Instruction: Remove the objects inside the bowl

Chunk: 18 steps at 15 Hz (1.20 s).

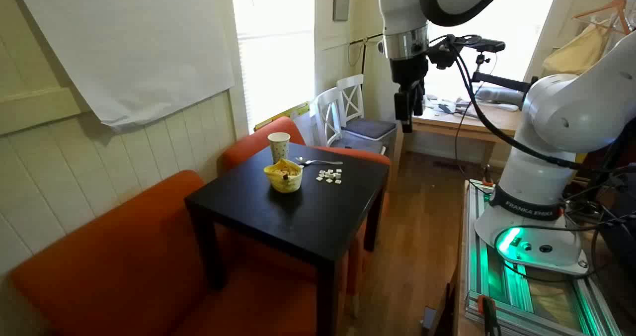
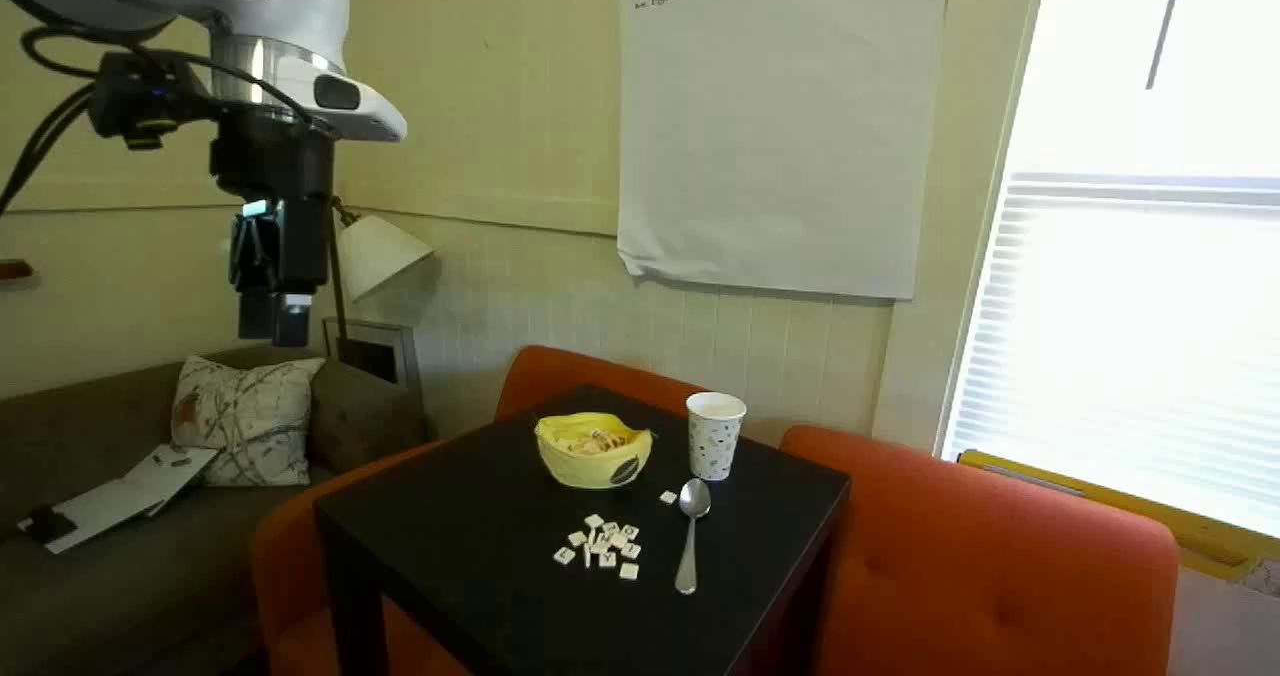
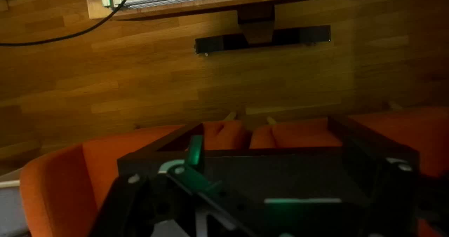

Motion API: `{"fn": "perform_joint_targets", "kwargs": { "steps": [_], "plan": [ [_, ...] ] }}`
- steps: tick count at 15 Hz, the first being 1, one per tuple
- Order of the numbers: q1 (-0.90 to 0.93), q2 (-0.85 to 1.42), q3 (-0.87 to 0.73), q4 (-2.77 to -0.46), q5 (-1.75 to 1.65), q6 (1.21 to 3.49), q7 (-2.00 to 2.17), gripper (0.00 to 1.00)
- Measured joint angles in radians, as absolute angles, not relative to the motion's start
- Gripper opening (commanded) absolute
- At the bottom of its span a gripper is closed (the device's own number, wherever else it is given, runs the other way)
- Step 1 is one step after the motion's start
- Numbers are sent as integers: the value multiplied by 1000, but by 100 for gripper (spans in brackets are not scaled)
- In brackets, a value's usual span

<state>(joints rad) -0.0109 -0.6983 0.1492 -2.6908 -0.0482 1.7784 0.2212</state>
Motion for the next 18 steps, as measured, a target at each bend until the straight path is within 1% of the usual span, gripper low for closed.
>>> {"fn": "perform_joint_targets", "kwargs": {
  "steps": [7,9,13,18],
  "plan": [
    [-10,-698,149,-2691,-48,1778,221,100],
    [-4,-691,143,-2692,-44,1811,211,100],
    [15,-596,135,-2694,-43,2023,168,100],
    [25,-363,134,-2652,-45,2306,86,100]
  ]
}}
